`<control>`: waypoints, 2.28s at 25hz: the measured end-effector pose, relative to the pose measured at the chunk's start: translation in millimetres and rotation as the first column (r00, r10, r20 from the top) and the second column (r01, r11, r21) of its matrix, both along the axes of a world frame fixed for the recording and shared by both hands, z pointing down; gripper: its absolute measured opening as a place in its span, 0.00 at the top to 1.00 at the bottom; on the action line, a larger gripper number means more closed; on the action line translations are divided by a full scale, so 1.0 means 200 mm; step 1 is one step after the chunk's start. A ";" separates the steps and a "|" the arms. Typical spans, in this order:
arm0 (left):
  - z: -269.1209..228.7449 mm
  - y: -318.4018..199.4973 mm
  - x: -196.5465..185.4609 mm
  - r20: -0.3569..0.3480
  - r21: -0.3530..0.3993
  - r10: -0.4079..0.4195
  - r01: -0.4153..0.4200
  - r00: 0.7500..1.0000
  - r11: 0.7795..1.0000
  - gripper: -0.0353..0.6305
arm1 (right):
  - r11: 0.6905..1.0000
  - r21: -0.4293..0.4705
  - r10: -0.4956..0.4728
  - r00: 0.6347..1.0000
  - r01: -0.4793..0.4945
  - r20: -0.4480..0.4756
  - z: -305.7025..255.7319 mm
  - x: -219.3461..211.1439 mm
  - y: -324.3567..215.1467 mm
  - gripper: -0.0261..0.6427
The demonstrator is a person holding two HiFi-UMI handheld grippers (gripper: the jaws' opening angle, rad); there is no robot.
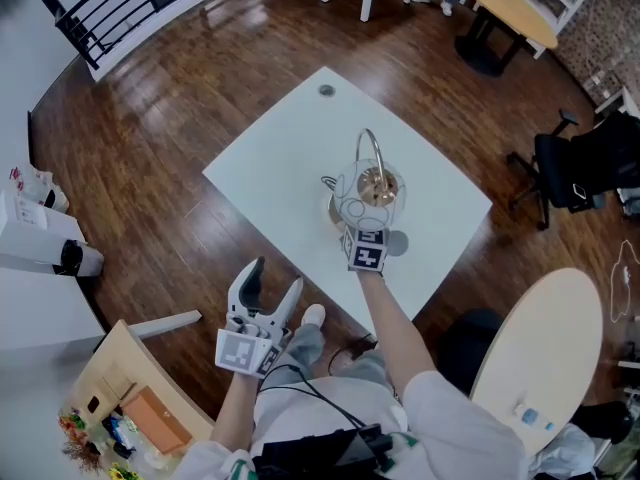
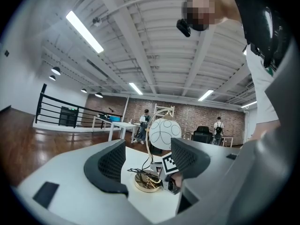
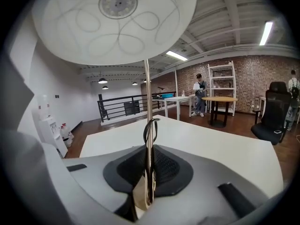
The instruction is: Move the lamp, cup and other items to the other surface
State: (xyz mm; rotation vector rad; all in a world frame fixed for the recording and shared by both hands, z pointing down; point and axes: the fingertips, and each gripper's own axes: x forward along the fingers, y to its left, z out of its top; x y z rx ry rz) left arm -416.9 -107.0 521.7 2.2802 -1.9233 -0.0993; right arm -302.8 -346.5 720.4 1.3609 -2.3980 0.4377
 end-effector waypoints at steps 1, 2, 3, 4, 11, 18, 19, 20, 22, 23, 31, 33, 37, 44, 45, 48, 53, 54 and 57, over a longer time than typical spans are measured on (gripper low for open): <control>0.00 0.01 0.00 0.001 0.001 -0.002 0.002 1.000 1.000 0.50 | 1.000 -0.006 -0.005 1.000 0.006 0.011 0.00 -0.01 0.01 0.87; 0.00 0.01 0.00 0.002 0.001 -0.003 0.003 1.000 1.000 0.50 | 1.000 -0.012 -0.010 1.000 0.011 0.026 -0.01 -0.02 0.03 0.87; 0.01 0.02 0.00 0.003 0.000 -0.003 0.003 1.000 1.000 0.50 | 1.000 -0.019 -0.013 0.999 0.014 0.046 -0.02 -0.03 0.04 0.87; 0.01 0.02 0.00 0.003 0.000 -0.003 0.003 1.000 1.000 0.50 | 1.000 -0.026 -0.014 0.998 0.016 0.069 -0.04 -0.04 0.05 0.87; -0.02 0.03 -0.02 0.002 0.013 -0.007 0.007 1.000 1.000 0.50 | 0.998 -0.062 0.001 0.988 0.009 0.157 -0.12 -0.04 0.12 0.87; -0.03 0.02 -0.02 0.000 0.019 0.000 0.000 1.000 1.000 0.50 | 0.997 -0.069 -0.009 0.979 0.023 0.202 -0.18 -0.02 0.20 0.87; -0.03 0.02 -0.01 -0.001 0.021 0.003 -0.003 1.000 1.000 0.50 | 0.998 -0.063 -0.015 0.979 0.029 0.203 -0.20 -0.02 0.20 0.87; -0.03 0.01 -0.01 -0.001 0.024 0.006 -0.006 1.000 1.000 0.50 | 0.998 -0.057 -0.021 0.978 0.033 0.206 -0.21 -0.01 0.21 0.87; -0.04 0.00 0.00 -0.003 0.029 0.012 -0.012 1.000 1.000 0.50 | 0.998 -0.049 -0.028 0.976 0.039 0.217 -0.26 -0.01 0.23 0.87; -0.05 0.00 0.01 -0.003 0.031 0.015 -0.015 1.000 0.999 0.50 | 0.998 -0.046 -0.030 0.974 0.041 0.224 -0.28 -0.02 0.24 0.87; -0.07 -0.02 0.02 -0.012 0.055 0.027 -0.027 1.000 0.998 0.50 | 0.997 -0.026 -0.059 0.962 0.068 0.267 -0.46 -0.01 0.33 0.87; -0.06 -0.03 0.01 -0.023 0.054 0.020 -0.019 1.000 0.998 0.50 | 0.996 -0.038 -0.064 0.959 0.078 0.276 -0.49 0.01 0.39 0.87; -0.06 -0.04 -0.02 -0.036 0.055 0.015 -0.013 0.999 0.998 0.50 | 0.994 -0.065 -0.062 0.951 0.086 0.303 -0.53 0.07 0.53 0.87; -0.10 -0.08 0.01 -0.031 0.074 0.046 -0.043 0.998 0.996 0.50 | 0.998 -0.049 -0.021 0.942 0.040 0.334 -0.65 0.28 0.68 0.87; -0.10 -0.09 0.04 -0.030 0.076 0.062 -0.060 0.998 0.995 0.50 | 0.999 -0.041 -0.009 0.943 0.024 0.334 -0.67 0.32 0.69 0.87; -0.11 -0.12 0.15 -0.028 0.078 0.120 -0.118 0.992 0.990 0.50 | 0.999 -0.032 0.038 0.937 -0.028 0.347 -0.70 0.46 0.73 0.87; -0.13 -0.16 0.36 -0.022 0.088 0.220 -0.218 0.975 0.972 0.50 | 0.992 -0.024 0.121 0.925 -0.121 0.360 -0.73 0.68 0.81 0.87; -0.14 -0.17 0.40 -0.021 0.092 0.242 -0.239 0.970 0.967 0.50 | 0.990 -0.021 0.140 0.921 -0.142 0.364 -0.74 0.74 0.82 0.87; -0.16 -0.20 0.55 -0.015 0.104 0.317 -0.314 0.948 0.944 0.50 | 0.976 -0.010 0.206 0.904 -0.218 0.375 -0.79 0.90 0.86 0.87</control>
